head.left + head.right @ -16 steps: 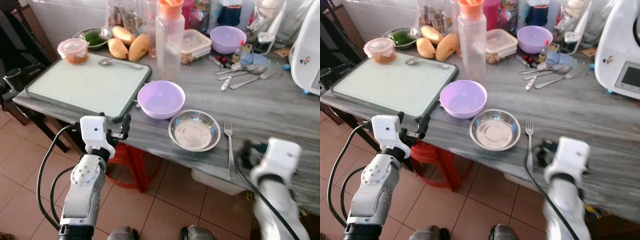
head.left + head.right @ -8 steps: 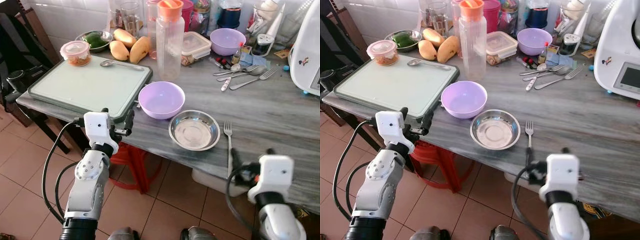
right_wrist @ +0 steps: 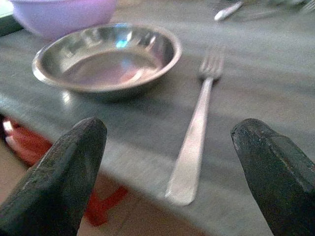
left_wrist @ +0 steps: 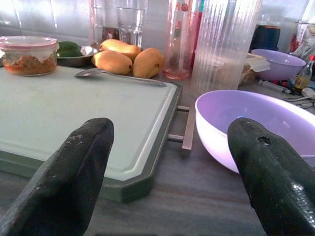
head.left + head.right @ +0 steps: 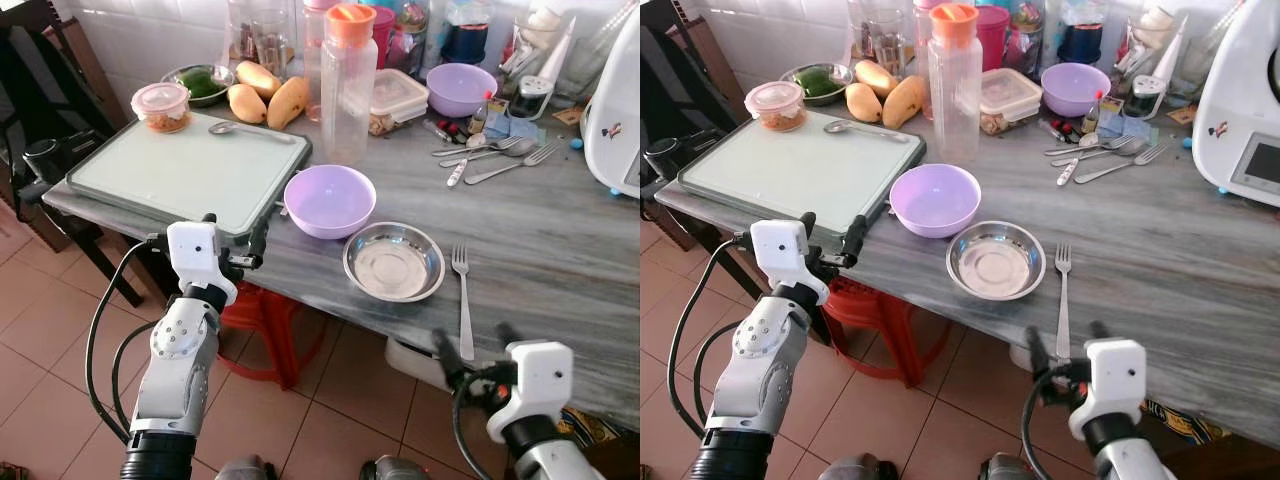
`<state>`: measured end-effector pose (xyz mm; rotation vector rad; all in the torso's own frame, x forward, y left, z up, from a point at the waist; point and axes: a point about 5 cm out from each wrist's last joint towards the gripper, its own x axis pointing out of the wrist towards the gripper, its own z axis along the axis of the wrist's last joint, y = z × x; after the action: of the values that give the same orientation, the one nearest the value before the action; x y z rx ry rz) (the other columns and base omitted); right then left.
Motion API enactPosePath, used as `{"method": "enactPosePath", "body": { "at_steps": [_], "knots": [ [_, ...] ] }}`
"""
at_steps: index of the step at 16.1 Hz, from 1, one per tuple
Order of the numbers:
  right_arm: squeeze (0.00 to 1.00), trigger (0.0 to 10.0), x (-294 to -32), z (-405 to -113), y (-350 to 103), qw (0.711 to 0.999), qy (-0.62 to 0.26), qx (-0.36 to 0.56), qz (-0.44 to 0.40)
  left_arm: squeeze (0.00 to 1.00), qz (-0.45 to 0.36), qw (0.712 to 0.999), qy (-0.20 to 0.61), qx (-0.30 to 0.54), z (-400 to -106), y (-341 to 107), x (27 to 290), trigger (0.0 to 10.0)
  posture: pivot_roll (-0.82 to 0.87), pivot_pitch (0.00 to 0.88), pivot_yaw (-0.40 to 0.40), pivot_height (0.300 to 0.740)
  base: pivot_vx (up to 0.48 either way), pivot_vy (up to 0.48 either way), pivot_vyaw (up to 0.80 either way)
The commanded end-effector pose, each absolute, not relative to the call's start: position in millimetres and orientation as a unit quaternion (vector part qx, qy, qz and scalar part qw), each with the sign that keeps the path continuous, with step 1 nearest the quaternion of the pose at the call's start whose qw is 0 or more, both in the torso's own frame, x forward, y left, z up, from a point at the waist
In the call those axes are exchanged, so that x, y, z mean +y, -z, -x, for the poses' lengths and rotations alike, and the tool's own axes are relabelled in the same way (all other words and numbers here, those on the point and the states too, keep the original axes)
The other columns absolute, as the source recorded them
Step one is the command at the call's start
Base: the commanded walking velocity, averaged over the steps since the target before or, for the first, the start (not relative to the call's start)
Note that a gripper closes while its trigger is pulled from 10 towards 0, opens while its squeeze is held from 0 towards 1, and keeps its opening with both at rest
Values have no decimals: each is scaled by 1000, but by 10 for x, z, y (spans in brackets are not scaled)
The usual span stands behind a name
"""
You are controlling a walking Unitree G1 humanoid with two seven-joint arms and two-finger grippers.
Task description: Setting the table
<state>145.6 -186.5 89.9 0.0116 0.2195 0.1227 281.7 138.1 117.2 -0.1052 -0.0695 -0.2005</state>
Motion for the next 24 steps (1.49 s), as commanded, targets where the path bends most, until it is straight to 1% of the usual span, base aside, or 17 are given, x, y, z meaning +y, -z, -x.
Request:
{"method": "enactPosePath", "body": {
  "at_steps": [1, 5, 8, 13, 18, 24],
  "knots": [
    [0, 10000, -1897, -1453, -858, 991, -65, 112, -14, 0, 46, 993, 99, -32, -2832, -1153, 1411, 10000, -55, 0, 42, 740, 0, 0, 0],
    [0, 10000, -1894, -1451, -734, 989, -76, 123, -31, 0, 39, 993, 107, -17, -2809, -1080, 1475, 10000, -57, 0, 49, 740, 0, 0, 0],
    [0, 10000, -1836, -1470, -669, 984, -112, 128, -47, 0, 38, 993, 114, -21, -2835, -1109, 1451, 10000, -55, 0, 57, 740, 0, 0, 0],
    [0, 10000, -1801, -1503, -611, 982, -128, 128, -57, 0, 39, 993, 112, -24, -2834, -1112, 1453, 10000, -51, 0, 47, 740, 0, 0, 0],
    [0, 10000, -1816, -1558, -609, 986, -114, 109, -44, 0, 40, 993, 108, -25, -2811, -1112, 1484, 10000, -45, 0, 47, 740, 0, 0, 0],
    [0, 10000, -1846, -1611, -775, 994, -91, 57, -3, 0, 42, 993, 107, -28, -2825, -1126, 1483, 10000, -46, 0, 50, 740, 0, 0, 0]
  ]
}}
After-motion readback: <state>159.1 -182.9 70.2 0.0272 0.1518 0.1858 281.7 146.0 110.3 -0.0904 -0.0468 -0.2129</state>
